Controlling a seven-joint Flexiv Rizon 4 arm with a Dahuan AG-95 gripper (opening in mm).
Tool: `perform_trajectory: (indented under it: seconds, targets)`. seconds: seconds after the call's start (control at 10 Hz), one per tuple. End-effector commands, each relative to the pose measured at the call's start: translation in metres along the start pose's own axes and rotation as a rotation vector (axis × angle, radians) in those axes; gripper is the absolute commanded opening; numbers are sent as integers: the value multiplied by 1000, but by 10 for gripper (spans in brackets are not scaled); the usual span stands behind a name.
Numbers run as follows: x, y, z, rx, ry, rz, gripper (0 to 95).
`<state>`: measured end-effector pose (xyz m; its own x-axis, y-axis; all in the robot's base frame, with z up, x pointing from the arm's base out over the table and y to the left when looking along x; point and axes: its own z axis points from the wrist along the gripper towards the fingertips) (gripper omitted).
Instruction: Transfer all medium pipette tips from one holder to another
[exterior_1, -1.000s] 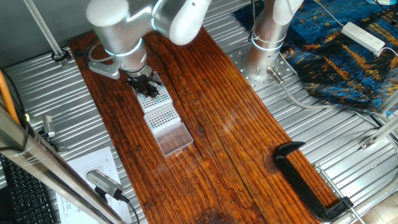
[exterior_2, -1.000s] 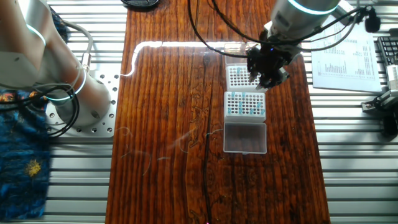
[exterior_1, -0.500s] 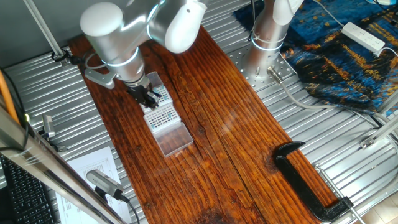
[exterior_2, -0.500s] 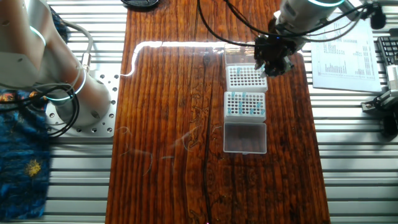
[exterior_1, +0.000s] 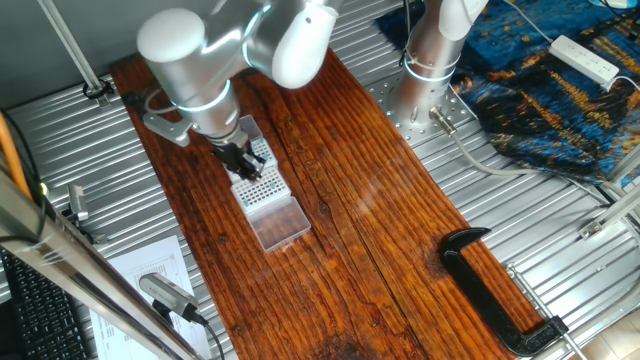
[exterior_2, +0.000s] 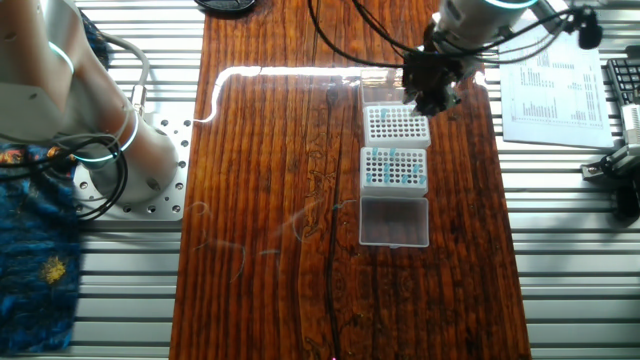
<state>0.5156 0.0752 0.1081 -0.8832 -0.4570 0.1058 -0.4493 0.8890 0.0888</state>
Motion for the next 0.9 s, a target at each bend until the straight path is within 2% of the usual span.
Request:
perform_trajectory:
  seconds: [0.1,0.4,0.9]
  targets:
    - [8,4,7,4,-3,17,190]
    - [17,7,15,0,-9,31,190]
    - [18,14,20,3,-3,56,190]
